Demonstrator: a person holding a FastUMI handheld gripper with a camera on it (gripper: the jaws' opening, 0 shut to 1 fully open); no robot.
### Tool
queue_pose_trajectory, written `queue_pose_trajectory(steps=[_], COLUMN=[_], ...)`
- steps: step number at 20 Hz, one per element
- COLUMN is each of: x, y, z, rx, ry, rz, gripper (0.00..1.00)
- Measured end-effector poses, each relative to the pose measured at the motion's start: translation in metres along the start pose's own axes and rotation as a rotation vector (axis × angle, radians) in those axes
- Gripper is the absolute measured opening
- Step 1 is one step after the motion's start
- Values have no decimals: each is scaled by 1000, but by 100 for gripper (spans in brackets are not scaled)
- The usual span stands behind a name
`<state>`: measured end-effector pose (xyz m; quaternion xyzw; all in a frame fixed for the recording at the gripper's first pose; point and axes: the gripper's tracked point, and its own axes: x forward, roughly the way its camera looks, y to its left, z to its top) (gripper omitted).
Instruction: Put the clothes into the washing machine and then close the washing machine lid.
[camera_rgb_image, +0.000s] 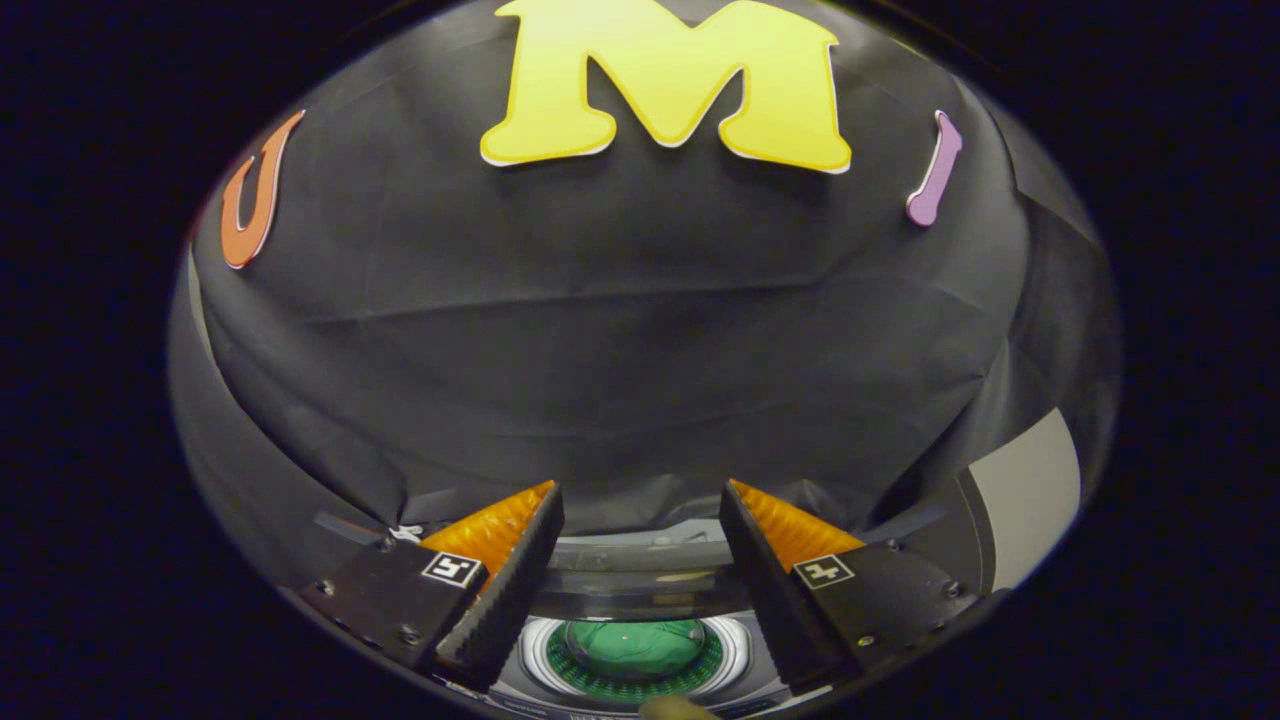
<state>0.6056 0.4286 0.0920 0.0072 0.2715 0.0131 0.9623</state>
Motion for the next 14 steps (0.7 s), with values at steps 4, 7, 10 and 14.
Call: queue_pose_trajectory(steps=[4,7,10,14], x=[-2,-3,-3,-3], y=[-1,-1,-1,0], z=[-1,-1,-2,-3], rx=[-1,-1,-6,-19], ry=[-31,-55,-71,-102], rz=[5,10,15,30], gripper=[98,99,99,98])
